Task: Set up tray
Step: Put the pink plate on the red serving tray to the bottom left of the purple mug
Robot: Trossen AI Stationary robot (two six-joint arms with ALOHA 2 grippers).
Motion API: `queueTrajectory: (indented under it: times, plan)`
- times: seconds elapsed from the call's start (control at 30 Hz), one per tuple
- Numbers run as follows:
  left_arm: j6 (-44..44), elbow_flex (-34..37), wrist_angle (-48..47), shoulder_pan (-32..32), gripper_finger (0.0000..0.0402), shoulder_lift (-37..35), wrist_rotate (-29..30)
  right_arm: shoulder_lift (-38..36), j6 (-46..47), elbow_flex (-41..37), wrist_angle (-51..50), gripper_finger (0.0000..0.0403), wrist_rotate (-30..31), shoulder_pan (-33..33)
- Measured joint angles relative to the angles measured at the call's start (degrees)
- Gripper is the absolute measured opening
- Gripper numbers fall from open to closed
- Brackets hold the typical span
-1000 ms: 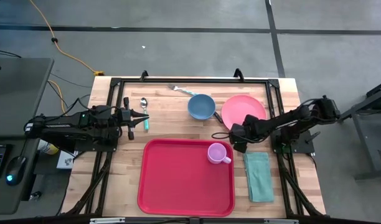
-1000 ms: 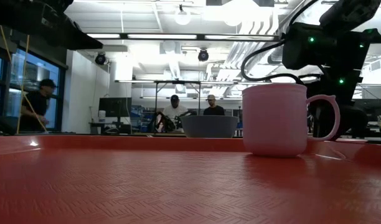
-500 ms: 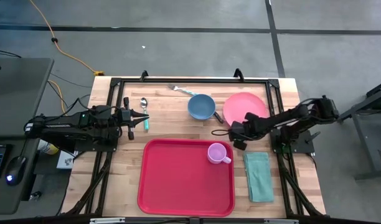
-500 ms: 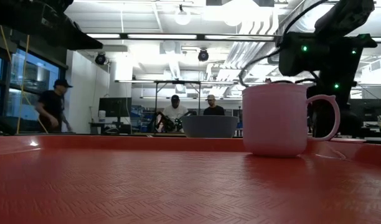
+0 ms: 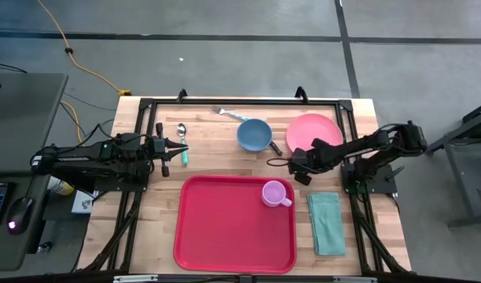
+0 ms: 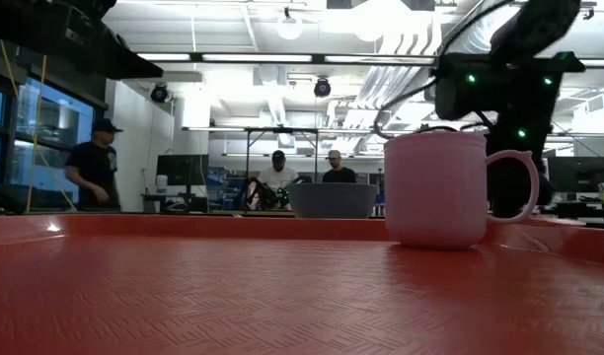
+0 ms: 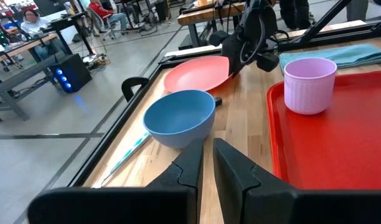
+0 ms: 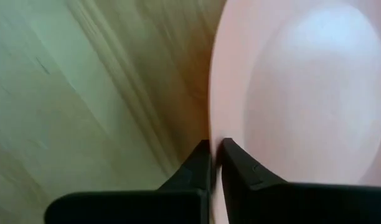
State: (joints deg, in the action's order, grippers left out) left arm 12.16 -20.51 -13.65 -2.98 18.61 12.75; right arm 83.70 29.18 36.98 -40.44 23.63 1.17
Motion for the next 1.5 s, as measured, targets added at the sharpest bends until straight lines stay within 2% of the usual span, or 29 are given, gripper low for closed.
queueTrajectory:
  times: [0.23, 0.57, 0.8, 1.2, 1.5]
  plan:
    - [0.0, 0.0, 0.02, 0.01, 0.0067, 0.01, -0.01, 0.0, -0.28, 8.89, -5.37, 0.0001, 3.63, 0.0]
    - [0.0, 0.0, 0.02, 0.01, 0.0067, 0.0, -0.02, 0.0, -0.62, 23.07, -19.65, 0.0002, 10.48, 0.37]
    - [0.0, 0.0, 0.02, 0.0, 0.0067, 0.02, -0.04, -0.02, 4.09, 30.54, -29.63, 0.0001, 15.33, 0.37]
    - [0.0, 0.0, 0.13, 0.0, 0.0067, 0.0, -0.04, -0.04, 4.08, 44.61, -30.12, 0.0, 15.48, 0.3]
    - [0.28, 0.0, 0.15, 0.0, 0.0067, 0.0, -0.1, -0.07, -2.89, 55.93, -21.93, 0.0, 16.89, -2.31]
